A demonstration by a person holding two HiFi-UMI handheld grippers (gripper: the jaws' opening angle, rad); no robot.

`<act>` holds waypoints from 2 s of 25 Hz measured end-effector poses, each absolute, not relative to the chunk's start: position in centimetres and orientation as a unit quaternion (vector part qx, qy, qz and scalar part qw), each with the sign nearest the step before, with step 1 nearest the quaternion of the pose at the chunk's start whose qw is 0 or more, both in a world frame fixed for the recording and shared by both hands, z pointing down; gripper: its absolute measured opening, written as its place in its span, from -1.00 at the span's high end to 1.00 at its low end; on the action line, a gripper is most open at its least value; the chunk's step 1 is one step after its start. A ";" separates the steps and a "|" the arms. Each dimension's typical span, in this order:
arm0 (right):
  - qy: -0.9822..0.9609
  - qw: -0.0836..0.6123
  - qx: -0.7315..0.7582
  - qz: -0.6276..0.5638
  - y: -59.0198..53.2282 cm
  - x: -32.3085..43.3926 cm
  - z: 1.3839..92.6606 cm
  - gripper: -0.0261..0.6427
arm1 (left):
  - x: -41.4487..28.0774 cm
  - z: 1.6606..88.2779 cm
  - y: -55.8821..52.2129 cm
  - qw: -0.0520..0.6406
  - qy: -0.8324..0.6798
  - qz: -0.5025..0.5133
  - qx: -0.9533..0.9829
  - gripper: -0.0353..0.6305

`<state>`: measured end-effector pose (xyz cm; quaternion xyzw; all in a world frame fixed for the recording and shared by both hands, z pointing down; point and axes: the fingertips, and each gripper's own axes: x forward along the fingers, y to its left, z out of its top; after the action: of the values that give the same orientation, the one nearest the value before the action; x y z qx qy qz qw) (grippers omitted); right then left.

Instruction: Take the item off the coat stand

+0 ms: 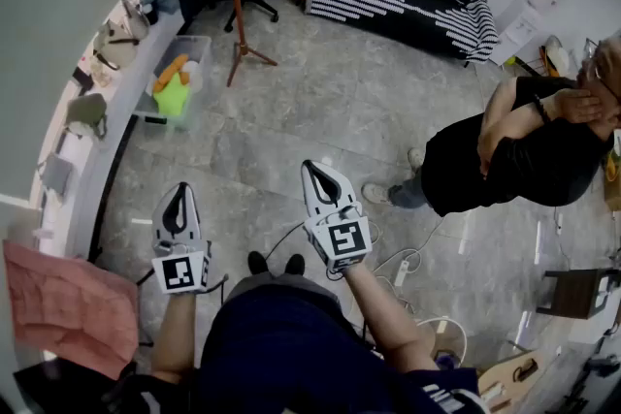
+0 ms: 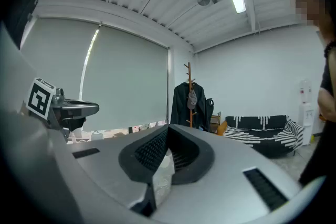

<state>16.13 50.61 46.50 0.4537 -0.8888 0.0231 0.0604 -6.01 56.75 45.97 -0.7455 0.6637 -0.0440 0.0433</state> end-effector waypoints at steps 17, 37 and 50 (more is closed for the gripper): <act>-0.890 0.067 0.451 0.026 49.9 16.3 47.1 0.87 | -5.5 46.1 56.1 0.040 0.662 -0.046 -0.747 0.81; -0.906 0.063 0.418 0.022 49.3 14.8 47.0 0.38 | -5.8 46.2 55.8 0.041 0.659 -0.050 -0.749 0.82; -0.917 0.046 0.396 0.008 48.1 12.2 45.2 -0.18 | -7.3 46.2 55.9 0.033 0.653 -0.046 -0.755 0.82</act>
<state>12.17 48.11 45.18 0.3965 -0.9168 0.0079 0.0462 -7.33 55.93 46.20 -0.7549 0.6534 -0.0460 0.0332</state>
